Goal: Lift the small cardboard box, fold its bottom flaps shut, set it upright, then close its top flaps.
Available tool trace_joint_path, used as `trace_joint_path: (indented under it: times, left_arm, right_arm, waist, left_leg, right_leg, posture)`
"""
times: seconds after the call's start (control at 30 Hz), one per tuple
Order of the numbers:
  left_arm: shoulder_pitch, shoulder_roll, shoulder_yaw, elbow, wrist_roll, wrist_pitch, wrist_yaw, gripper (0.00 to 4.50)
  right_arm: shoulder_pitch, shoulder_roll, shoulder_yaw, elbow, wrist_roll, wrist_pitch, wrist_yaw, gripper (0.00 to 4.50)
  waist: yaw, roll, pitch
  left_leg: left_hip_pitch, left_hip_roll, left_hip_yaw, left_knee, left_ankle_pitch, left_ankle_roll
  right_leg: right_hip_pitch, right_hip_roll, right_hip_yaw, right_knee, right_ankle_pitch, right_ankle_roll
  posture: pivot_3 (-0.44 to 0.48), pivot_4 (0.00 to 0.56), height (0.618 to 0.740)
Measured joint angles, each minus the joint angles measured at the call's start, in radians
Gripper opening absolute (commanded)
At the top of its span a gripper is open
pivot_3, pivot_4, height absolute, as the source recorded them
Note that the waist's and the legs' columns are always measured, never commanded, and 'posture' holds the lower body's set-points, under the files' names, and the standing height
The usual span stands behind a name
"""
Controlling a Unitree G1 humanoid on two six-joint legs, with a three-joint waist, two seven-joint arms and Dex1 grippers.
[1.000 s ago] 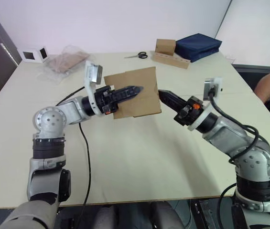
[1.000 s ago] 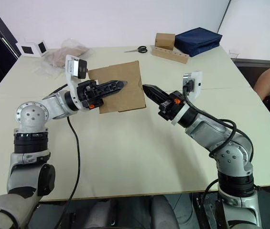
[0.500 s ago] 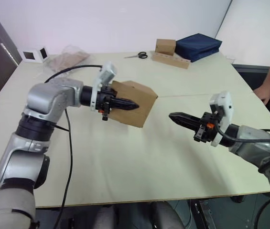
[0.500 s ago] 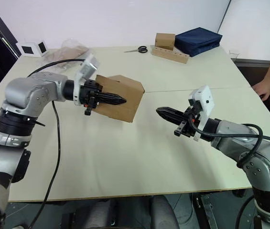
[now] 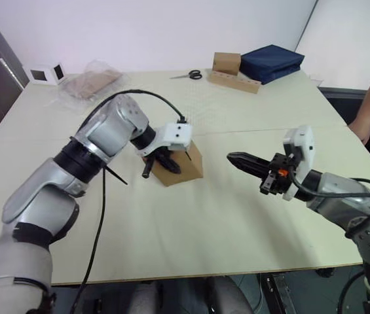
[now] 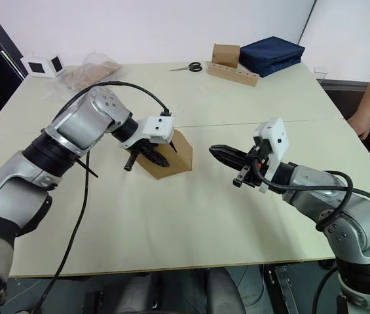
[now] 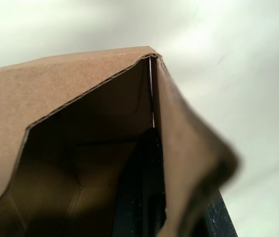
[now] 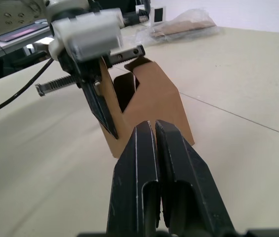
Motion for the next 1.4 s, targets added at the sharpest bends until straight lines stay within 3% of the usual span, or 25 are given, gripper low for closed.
trace_joint_path:
  times: [0.23, 0.33, 0.67, 0.87, 1.13, 1.3, 1.4]
  left_arm:
    - [-0.007, -0.076, -0.013, 0.069, 0.124, -0.091, 0.014, 0.00]
    - [-0.012, -0.092, -0.012, 0.080, 0.146, -0.090, 0.005, 0.67]
    - [-0.083, -0.123, 0.014, 0.080, 0.162, 0.013, -0.077, 4.43]
    - [-0.200, -0.120, 0.100, 0.078, 0.135, 0.106, -0.112, 4.43]
    - [-0.212, -0.029, 0.199, 0.032, 0.044, 0.284, -0.141, 4.43]
    - [-0.149, 0.013, 0.407, -0.006, -0.058, 0.353, -0.045, 4.43]
    - [-0.022, 0.022, 0.492, -0.016, -0.093, 0.372, 0.056, 4.43]
  right_arm:
    - [0.000, 0.031, 0.011, 0.000, -0.026, -0.005, -0.008, 0.10]
    - [0.000, 0.038, 0.016, 0.000, -0.033, -0.005, -0.009, 0.00]
    - [0.000, 0.053, 0.022, 0.000, -0.053, -0.006, -0.014, 0.00]
    - [-0.012, 0.062, 0.039, 0.006, -0.068, -0.007, 0.008, 0.00]
    - [-0.057, 0.087, 0.061, 0.068, -0.115, -0.025, 0.041, 0.00]
    - [-0.104, 0.134, 0.115, 0.168, -0.215, -0.083, 0.043, 0.00]
    - [-0.132, 0.138, 0.159, 0.237, -0.312, -0.128, 0.042, 0.00]
  waist:
    - [0.002, 0.000, 0.000]
    - [0.002, 0.000, 0.000]
    - [-0.001, -0.001, 0.002]
    - [-0.003, -0.001, 0.002]
    - [-0.004, 0.000, 0.003]
    - [-0.005, 0.002, 0.003]
    - [-0.005, 0.001, 0.003]
  left_leg:
    - [0.000, 0.000, 0.000, 0.000, 0.000, 0.000]
    - [0.000, 0.000, 0.000, 0.001, 0.000, 0.000]
    - [0.000, 0.000, 0.000, 0.001, 0.000, 0.001]
    - [0.000, 0.000, 0.000, 0.001, -0.001, 0.001]
    - [0.000, 0.000, 0.000, 0.001, -0.001, 0.001]
    - [0.001, 0.000, 0.000, 0.001, -0.001, 0.001]
    - [0.001, 0.000, 0.000, 0.002, 0.000, 0.001]
  right_leg:
    - [0.000, 0.000, 0.000, 0.001, 0.000, 0.000]
    - [0.000, 0.000, 0.000, 0.001, 0.000, 0.000]
    - [0.000, 0.000, 0.000, 0.001, 0.000, 0.000]
    - [0.000, 0.000, 0.000, 0.001, 0.000, 0.000]
    - [0.000, 0.000, 0.000, 0.002, 0.000, 0.000]
    - [0.000, 0.000, 0.000, 0.003, 0.000, 0.000]
    - [-0.001, 0.000, 0.000, 0.004, 0.000, 0.000]
  posture:
    - [0.000, 0.150, 0.740]
    - [0.000, 0.150, 0.740]
    - [0.000, 0.150, 0.740]
    - [0.000, 0.150, 0.740]
    - [0.000, 0.150, 0.740]
    - [0.000, 0.150, 0.740]
    - [0.000, 0.150, 0.740]
